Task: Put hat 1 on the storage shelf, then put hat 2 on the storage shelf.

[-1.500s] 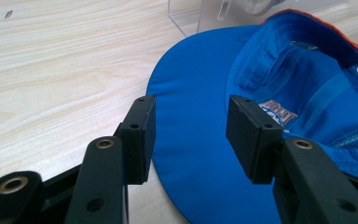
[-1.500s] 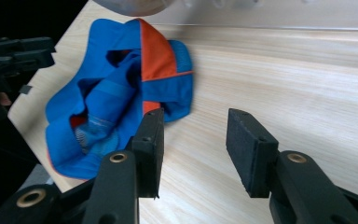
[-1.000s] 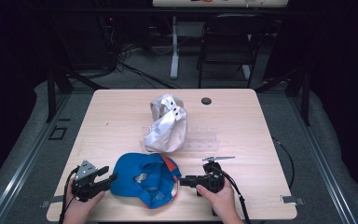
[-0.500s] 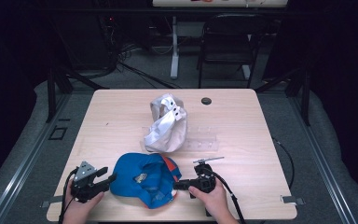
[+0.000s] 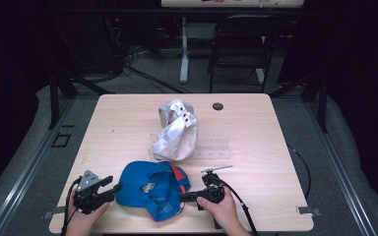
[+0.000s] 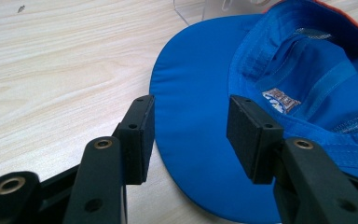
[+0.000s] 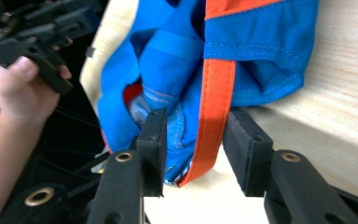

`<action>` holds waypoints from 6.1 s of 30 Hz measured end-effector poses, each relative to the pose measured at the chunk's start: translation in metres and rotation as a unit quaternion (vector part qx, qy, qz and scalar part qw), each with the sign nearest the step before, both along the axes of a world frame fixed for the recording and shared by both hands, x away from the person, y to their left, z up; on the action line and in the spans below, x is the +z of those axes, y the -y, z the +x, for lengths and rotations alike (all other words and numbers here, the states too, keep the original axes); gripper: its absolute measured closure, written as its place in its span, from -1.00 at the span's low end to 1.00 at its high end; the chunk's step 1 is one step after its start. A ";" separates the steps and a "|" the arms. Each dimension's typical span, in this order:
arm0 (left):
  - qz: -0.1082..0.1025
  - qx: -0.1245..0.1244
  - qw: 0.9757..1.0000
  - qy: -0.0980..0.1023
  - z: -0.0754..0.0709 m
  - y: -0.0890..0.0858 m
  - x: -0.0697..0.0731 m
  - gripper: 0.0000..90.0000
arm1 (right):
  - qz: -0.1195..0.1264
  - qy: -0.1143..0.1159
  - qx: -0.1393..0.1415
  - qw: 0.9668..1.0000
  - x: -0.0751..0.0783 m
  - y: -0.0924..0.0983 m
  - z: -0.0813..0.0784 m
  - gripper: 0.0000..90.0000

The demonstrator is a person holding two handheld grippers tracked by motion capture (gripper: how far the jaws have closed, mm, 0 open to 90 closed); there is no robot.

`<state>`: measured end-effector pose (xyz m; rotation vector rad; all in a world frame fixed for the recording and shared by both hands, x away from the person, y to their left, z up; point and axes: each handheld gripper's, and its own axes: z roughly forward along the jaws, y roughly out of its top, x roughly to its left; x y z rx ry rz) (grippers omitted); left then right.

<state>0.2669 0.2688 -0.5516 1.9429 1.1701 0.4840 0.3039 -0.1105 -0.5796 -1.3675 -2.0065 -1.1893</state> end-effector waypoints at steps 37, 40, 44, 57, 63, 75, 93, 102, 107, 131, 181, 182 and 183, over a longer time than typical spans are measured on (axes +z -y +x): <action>0.004 -0.002 1.000 0.002 0.000 -0.003 0.003 0.16 | -0.007 -0.027 -0.108 0.994 0.029 0.069 0.003 0.72; 0.002 -0.001 1.000 0.003 0.000 -0.003 0.002 0.16 | 0.007 -0.033 -0.113 0.993 0.030 0.073 0.003 0.73; 0.001 0.000 1.000 0.000 0.000 -0.002 0.002 0.16 | 0.004 -0.036 -0.105 0.994 0.032 0.077 0.003 0.73; -0.002 0.000 1.000 0.003 0.001 -0.001 0.000 0.16 | 0.013 -0.046 -0.095 0.994 0.048 0.085 0.007 0.73; 0.001 -0.003 1.000 0.003 0.002 -0.001 0.000 0.16 | 0.007 -0.052 -0.085 0.995 0.063 0.092 0.011 0.73; 0.002 -0.009 1.000 -0.001 0.002 0.000 0.000 0.16 | 0.032 -0.075 -0.075 0.994 0.085 0.098 0.014 0.73; 0.000 -0.007 1.000 0.004 0.002 0.002 0.000 0.16 | 0.050 -0.073 -0.069 0.994 0.119 0.110 0.018 0.73; 0.003 -0.011 1.000 -0.003 0.003 0.003 0.001 0.17 | 0.094 -0.087 -0.072 0.989 0.136 0.115 0.019 0.73; 0.001 -0.010 1.000 -0.002 0.003 0.002 0.001 0.17 | 0.110 -0.086 -0.063 0.988 0.146 0.118 0.021 0.73; -0.003 -0.011 1.000 0.003 0.002 0.002 0.001 0.17 | 0.140 -0.082 -0.063 0.985 0.203 0.118 0.032 0.73; -0.004 -0.009 1.000 0.002 0.003 0.003 0.000 0.16 | 0.137 -0.034 -0.169 0.975 0.276 0.159 0.077 0.73; -0.004 -0.009 1.000 0.002 0.003 0.002 0.000 0.16 | 0.136 -0.032 -0.169 0.976 0.277 0.159 0.078 0.73; -0.004 -0.009 1.000 0.002 0.003 0.002 0.000 0.16 | 0.137 -0.032 -0.169 0.976 0.278 0.159 0.080 0.73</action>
